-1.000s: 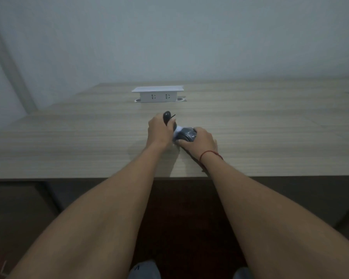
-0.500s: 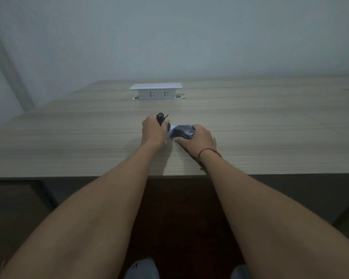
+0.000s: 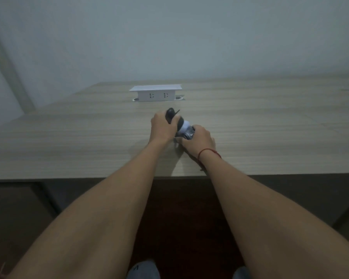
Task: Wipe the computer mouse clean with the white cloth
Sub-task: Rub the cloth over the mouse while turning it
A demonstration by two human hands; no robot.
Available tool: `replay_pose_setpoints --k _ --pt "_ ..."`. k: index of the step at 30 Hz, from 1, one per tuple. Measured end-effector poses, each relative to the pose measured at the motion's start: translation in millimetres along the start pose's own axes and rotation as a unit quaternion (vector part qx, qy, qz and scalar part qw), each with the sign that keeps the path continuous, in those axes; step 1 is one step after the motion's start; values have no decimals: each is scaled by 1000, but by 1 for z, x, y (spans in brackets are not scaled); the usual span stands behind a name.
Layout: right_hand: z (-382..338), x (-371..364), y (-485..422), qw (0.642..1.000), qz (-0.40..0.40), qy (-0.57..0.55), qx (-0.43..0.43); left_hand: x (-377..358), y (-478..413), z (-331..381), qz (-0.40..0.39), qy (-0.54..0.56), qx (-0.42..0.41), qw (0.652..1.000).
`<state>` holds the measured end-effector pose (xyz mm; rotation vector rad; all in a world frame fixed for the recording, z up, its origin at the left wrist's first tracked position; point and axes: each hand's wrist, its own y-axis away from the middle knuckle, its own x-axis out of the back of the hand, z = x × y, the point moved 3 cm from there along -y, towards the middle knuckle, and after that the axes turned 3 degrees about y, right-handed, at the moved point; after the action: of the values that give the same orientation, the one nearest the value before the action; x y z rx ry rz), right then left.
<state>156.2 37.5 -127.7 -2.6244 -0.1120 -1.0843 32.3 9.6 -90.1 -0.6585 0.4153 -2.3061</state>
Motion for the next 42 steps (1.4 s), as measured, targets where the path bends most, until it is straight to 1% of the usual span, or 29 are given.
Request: replay_pose_setpoints --k 3,6,10,13,17,20,24,27,29,30,33,36,38,40,42 --pt "0 -3 0 1000 2 -3 0 1 -6 -1 -23 -55 8 998" --pt "0 -3 0 1000 5 -10 -2 1 -7 5 -63 -20 -22 998" --pt "0 -6 0 1000 7 -8 -1 6 -8 -2 -43 -75 -19 996" --pt "0 -7 -2 1000 -2 -10 -5 7 -8 1 -48 -50 -26 997" --pt "0 -6 -2 1000 9 -1 -1 8 -7 -5 -37 -82 -15 996" --pt "1 -5 -2 1000 -1 -2 -6 7 -7 -5 -34 -48 -26 998" --pt "0 -2 -1 1000 6 -16 -2 6 -7 -12 -33 -87 24 995" --pt "0 0 0 998 12 -59 -7 7 -5 -18 -14 -66 68 995" --pt "1 -3 -1 998 11 -68 -10 8 0 -26 17 -32 107 994" --pt "1 -3 -1 998 14 -67 -13 7 3 -29 19 -13 116 993" --pt "0 -2 -4 998 26 -60 -20 5 9 -35 -36 32 98 994" --pt "-2 -2 -5 998 28 -51 -23 13 13 -36 -83 81 117 986" --pt "-2 -3 -3 998 20 -60 -21 17 11 -29 -63 58 111 990" --pt "-2 -4 -1 998 16 -58 -11 16 13 -19 -4 9 112 994" --pt "0 -3 0 998 21 -59 -11 11 17 -11 22 -1 127 992"
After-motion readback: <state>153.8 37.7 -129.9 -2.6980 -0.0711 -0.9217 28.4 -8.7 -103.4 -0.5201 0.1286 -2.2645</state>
